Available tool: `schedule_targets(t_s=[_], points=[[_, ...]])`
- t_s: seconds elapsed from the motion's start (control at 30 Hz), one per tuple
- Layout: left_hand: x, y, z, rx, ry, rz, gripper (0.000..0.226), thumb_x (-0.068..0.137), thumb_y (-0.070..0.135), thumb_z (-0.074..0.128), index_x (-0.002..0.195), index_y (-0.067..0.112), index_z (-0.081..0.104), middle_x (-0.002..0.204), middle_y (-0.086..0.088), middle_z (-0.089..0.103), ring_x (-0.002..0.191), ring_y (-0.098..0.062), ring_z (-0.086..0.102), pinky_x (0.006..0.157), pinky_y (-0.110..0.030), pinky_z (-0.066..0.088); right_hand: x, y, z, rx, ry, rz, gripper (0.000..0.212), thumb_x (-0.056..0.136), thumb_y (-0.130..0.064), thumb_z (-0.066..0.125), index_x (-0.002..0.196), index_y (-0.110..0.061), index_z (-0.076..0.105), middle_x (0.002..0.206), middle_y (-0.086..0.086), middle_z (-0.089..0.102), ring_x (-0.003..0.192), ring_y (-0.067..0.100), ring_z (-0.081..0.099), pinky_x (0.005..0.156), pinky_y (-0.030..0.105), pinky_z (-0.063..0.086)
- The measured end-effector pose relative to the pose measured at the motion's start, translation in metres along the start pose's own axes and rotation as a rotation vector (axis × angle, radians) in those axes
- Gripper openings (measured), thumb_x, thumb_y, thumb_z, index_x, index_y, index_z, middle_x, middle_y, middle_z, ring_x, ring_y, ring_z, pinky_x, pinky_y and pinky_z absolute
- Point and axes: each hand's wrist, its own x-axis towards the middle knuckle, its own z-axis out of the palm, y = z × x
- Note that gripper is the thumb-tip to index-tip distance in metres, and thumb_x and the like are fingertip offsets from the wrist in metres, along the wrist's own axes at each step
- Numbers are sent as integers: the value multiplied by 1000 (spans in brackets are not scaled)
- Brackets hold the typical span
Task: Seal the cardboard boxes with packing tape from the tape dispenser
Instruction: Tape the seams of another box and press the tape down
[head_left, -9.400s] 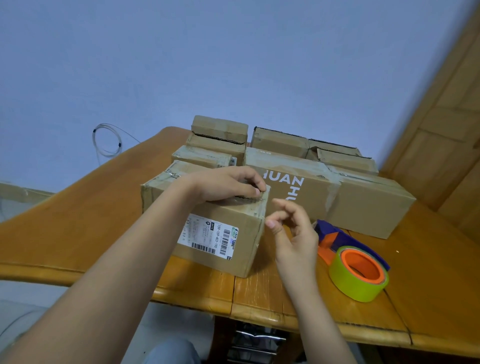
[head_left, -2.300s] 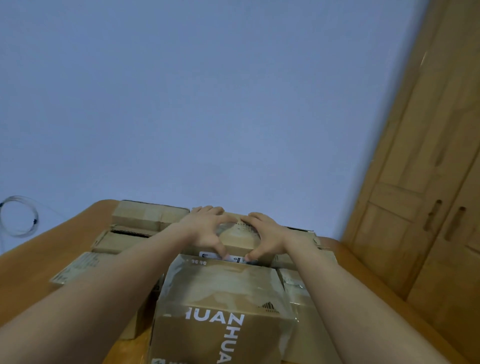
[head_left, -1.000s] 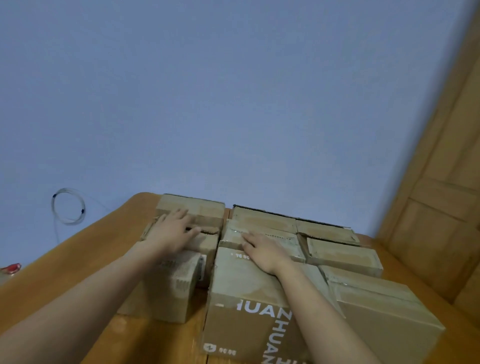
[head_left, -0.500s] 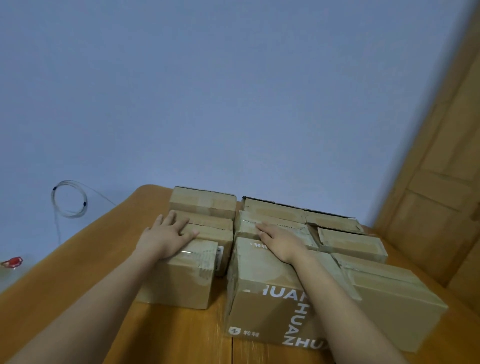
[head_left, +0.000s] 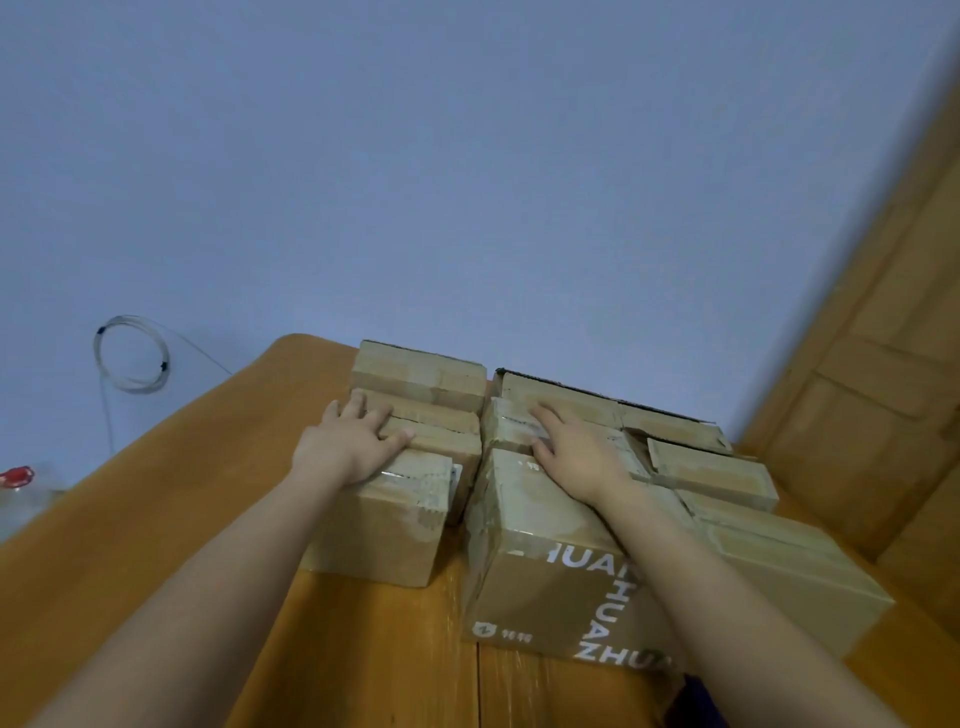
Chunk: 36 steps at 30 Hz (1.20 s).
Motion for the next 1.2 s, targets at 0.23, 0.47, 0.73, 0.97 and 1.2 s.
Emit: schedule_targets(t_s=[0.23,0.47,0.73,0.97,1.2], points=[[-3,1,-3,-6,-2,-4,78,86,77,23,152,36,14,162,3,-6,146,-30,12,107,-51,30,35,-69,-16,97,20,-121,46,95,-21,50,140,-14,44,140,6,48,127,23,45,100,33,39],[-4,2,-4,-30,7,-4,75,88,74,28,152,36,16,162,4,-6,144,-29,17,107,-46,31,73,-101,1,-49,-452,-26,58,81,-18,66,133,-9,45,131,11,52,111,25,52,89,31,44],[-1,-1,-4,12,-13,31,76,90,71,27,153,32,13,162,-5,-8,143,-35,16,108,-49,29,87,-106,11,28,-474,-57,64,87,-20,62,145,-12,36,141,9,45,123,28,48,102,40,43],[0,-5,-6,-41,5,59,67,94,62,34,151,29,21,162,-5,-5,140,-39,23,111,-48,25,81,-103,16,-7,-381,-69,58,89,-20,62,144,-18,42,139,11,49,125,29,48,102,37,41],[0,-16,-14,-313,-9,129,69,93,50,51,150,19,28,161,3,5,146,-24,17,116,-56,12,72,-99,6,75,-224,-37,41,87,-16,64,128,-15,59,127,11,58,115,28,55,94,32,46]])
